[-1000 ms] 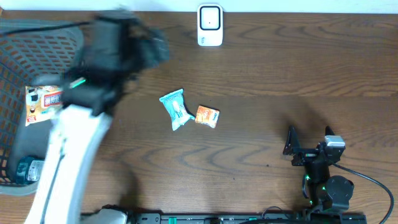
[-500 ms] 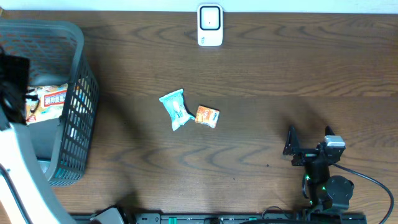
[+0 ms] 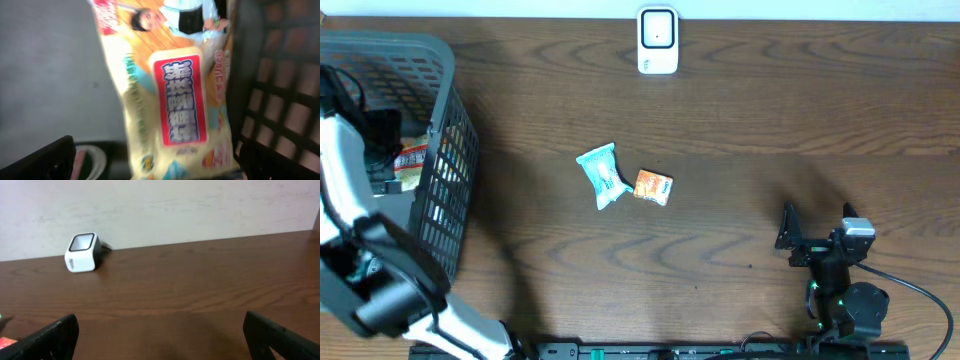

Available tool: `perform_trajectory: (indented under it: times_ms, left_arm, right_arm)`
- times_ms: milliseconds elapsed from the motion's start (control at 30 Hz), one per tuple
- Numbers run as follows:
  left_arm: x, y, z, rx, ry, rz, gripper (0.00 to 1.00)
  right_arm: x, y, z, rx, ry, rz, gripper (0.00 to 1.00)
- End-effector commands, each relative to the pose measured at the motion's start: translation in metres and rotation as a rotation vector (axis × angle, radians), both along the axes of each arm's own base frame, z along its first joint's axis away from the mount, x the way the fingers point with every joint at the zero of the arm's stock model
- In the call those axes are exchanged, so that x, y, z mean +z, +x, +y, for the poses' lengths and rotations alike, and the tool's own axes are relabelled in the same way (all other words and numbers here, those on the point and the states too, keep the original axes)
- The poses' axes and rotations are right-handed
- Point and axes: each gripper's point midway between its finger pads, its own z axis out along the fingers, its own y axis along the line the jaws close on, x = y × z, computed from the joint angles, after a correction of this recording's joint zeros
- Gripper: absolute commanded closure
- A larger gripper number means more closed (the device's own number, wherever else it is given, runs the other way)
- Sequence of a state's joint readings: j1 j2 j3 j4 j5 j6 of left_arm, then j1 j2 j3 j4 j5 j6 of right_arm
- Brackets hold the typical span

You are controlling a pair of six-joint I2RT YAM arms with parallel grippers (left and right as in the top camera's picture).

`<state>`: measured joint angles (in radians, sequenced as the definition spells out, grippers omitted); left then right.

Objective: Scan the item barcode
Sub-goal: 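Reach into the basket and grasp the yellow bag with the left gripper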

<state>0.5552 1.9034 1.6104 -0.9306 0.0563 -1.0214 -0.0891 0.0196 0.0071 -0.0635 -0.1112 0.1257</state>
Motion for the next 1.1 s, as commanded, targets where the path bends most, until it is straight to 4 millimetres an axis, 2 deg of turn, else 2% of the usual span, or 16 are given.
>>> perform_trajectory:
  times_ms: [0, 200, 300, 333, 400, 433, 567, 667, 733, 900, 1067]
  left_arm:
    - [-0.024, 0.011, -0.007, -0.008, -0.081, -0.01, 0.02]
    - [-0.068, 0.04, -0.015, -0.092, -0.155, -0.045, 0.02]
    - [-0.089, 0.043, -0.023, -0.143, -0.173, -0.018, 0.0]
    - [-0.094, 0.043, -0.025, -0.157, -0.178, -0.006, 0.14]
    - [-0.102, 0.042, -0.028, -0.207, -0.178, 0.011, 0.73]
    - [-0.104, 0.042, -0.029, -0.235, -0.174, 0.016, 0.9]
    - [-0.101, 0.037, -0.031, -0.298, -0.171, 0.032, 0.94]
    - [-0.088, 0.033, -0.029, -0.301, -0.162, 0.024, 0.93]
    - [-0.071, 0.033, -0.025, -0.301, -0.14, -0.002, 0.93]
    - [-0.01, 0.031, -0.015, -0.292, -0.048, -0.105, 0.93]
    - [0.067, 0.016, -0.007, -0.269, 0.118, -0.195, 0.93]
  right_arm:
    - [-0.002, 0.0, 0.001, 0.001, 0.008, 0.005, 0.01]
    - [-0.002, 0.0, 0.001, 0.001, 0.008, 0.005, 0.01]
    - [-0.002, 0.0, 0.001, 0.001, 0.008, 0.005, 0.01]
    - [-0.002, 0.0, 0.001, 0.001, 0.008, 0.005, 0.01]
    - [-0.002, 0.0, 0.001, 0.001, 0.008, 0.005, 0.01]
    - [-0.002, 0.0, 0.001, 0.001, 0.008, 0.005, 0.01]
    - [-0.002, 0.0, 0.001, 0.001, 0.008, 0.005, 0.01]
    - [-0.002, 0.0, 0.001, 0.001, 0.008, 0.005, 0.01]
    - [-0.002, 0.0, 0.001, 0.001, 0.008, 0.005, 0.01]
    - [-0.002, 0.0, 0.001, 0.001, 0.008, 0.005, 0.01]
    - [-0.002, 0.0, 0.001, 0.001, 0.008, 0.005, 0.01]
